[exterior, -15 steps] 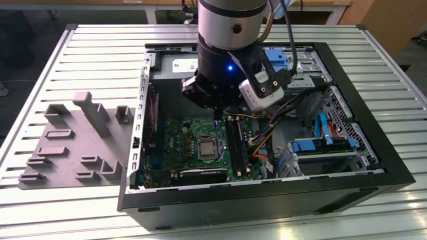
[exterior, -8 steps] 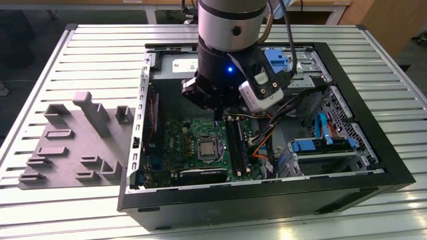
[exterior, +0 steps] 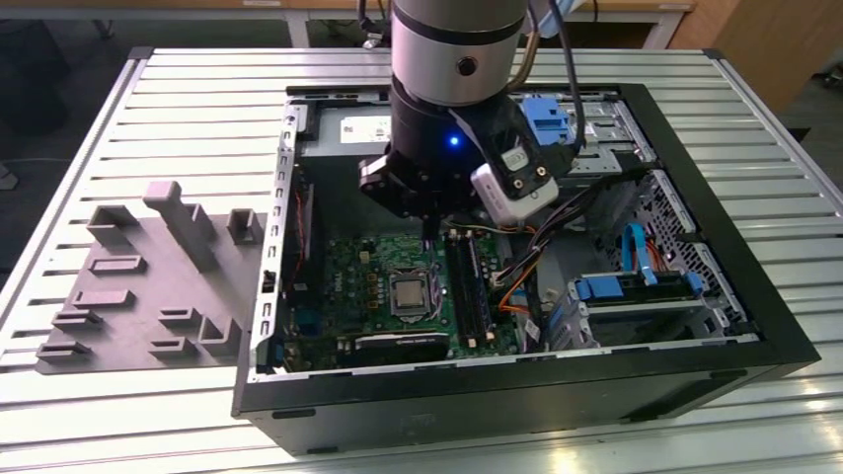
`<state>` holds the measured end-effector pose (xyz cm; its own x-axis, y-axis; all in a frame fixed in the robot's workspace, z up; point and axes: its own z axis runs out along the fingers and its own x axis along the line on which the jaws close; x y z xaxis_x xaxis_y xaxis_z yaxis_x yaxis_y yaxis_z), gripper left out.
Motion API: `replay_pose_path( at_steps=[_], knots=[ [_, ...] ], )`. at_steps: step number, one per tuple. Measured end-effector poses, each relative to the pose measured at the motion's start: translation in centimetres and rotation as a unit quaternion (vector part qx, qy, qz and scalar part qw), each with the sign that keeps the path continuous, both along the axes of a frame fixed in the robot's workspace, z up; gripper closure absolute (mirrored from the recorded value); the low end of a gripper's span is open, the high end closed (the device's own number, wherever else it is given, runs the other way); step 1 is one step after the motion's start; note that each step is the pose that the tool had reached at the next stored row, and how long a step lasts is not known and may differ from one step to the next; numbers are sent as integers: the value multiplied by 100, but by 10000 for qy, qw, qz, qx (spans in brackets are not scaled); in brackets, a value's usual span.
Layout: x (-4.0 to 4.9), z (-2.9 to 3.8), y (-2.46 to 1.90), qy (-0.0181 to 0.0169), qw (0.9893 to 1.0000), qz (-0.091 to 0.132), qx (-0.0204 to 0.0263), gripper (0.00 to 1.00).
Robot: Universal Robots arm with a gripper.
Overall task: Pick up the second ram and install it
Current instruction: 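Insert the second ram into the second slot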
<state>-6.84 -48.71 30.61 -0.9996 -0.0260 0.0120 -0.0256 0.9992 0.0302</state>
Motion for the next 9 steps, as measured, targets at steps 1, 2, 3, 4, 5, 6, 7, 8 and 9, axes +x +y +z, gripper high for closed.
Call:
replay_pose_path(
  at_steps=[1, 2, 3, 4, 5, 6, 7, 8, 9],
  knots=[
    [0, -5, 0, 0, 10000, 0, 2, 89],
    [0, -10, 0, 0, 10000, 0, 4, 89],
    [0, -16, 0, 0, 10000, 0, 6, 89],
    [0, -20, 0, 0, 10000, 0, 6, 89],
    [0, -25, 0, 0, 10000, 0, 6, 89],
    [0, -31, 0, 0, 10000, 0, 6, 89],
    [0, -36, 0, 0, 10000, 0, 6, 89],
    [0, -42, 0, 0, 10000, 0, 6, 89],
    [0, -46, 0, 1, 10000, 0, 6, 89]
  ],
)
